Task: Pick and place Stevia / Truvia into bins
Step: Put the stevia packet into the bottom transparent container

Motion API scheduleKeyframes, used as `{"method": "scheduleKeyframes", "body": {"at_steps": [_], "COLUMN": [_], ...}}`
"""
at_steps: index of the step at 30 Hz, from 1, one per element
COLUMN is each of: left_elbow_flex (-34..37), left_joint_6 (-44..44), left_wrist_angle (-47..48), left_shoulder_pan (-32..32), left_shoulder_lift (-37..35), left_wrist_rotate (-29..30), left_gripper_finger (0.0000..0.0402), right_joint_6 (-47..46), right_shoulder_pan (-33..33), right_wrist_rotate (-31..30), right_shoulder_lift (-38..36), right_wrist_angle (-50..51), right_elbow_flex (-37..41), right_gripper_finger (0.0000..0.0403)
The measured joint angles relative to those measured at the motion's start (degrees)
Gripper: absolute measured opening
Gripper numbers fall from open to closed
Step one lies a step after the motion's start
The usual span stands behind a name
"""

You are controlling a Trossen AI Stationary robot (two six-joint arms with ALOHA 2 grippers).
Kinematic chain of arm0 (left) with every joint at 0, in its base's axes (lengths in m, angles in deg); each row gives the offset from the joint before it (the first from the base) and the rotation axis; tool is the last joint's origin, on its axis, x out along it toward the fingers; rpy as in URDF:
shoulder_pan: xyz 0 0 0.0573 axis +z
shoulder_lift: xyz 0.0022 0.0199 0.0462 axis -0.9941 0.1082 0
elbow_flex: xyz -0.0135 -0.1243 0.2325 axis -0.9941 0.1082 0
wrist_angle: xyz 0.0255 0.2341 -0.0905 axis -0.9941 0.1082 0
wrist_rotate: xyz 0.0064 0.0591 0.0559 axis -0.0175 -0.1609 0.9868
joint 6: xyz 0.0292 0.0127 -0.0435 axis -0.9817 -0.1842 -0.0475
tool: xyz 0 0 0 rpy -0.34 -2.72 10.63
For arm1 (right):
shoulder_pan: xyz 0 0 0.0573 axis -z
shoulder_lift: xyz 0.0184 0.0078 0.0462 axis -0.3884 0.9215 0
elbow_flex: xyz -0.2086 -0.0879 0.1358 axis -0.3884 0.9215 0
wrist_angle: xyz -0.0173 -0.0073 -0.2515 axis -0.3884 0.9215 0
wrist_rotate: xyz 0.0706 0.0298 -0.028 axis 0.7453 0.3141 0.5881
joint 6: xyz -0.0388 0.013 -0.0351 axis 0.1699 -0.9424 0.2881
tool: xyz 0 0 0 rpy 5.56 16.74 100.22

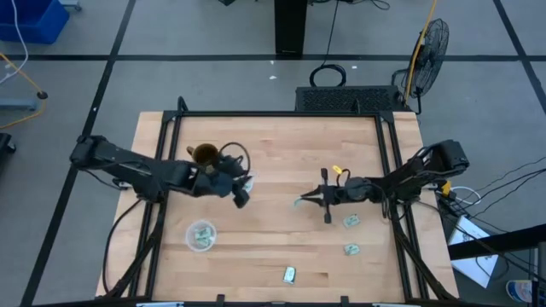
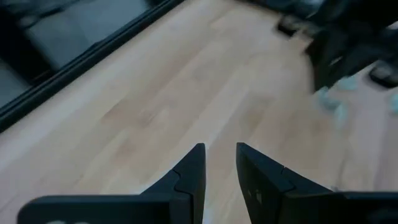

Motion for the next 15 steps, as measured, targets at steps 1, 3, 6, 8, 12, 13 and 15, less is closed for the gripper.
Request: {"method": "scheduleKeyframes", "body": {"at_steps": [1, 3, 6, 8, 12, 13, 15], "left_elbow_flex": [0.79, 2.48, 3.16, 3.28, 3.34, 3.25, 3.24], "left_joint_6": [-2.55, -5.74, -6.44, -6.46, -6.48, -6.49, -6.48], "left_wrist_angle": [-3.56, -8.87, -18.46, -22.20, -26.43, -27.87, -28.24], "left_shoulder_pan": [0.95, 2.63, 4.60, 5.70, 7.37, 7.80, 8.55], "left_shoulder_lift": [0.66, 1.92, 4.42, 5.81, 8.77, 9.47, 10.22], "left_wrist_rotate": [-2.18, -5.60, -9.52, -12.53, -16.11, -16.49, -16.61], "left_gripper_finger": [0.0093, 0.0093, 0.0093, 0.0093, 0.0093, 0.0093, 0.0093], "right_joint_6": [1.37, 3.80, 5.16, 6.77, 10.96, 11.56, 12.29], "right_shoulder_pan": [0.53, 1.86, 3.56, 4.44, 5.61, 5.83, 6.43], "right_wrist_rotate": [0.01, -0.08, -2.53, -5.32, -8.76, -8.98, -8.70], "right_shoulder_lift": [0.00, 0.00, 0.00, 0.02, 0.00, 0.00, 0.00], "right_wrist_angle": [0.85, 2.73, 6.54, 7.83, 7.29, 6.65, 5.06], "right_elbow_flex": [-1.11, -3.43, -6.35, -7.64, -9.11, -9.25, -9.76], "right_gripper_finger": [0.0004, 0.0004, 0.0004, 0.0004, 0.0004, 0.0004, 0.0004]}}
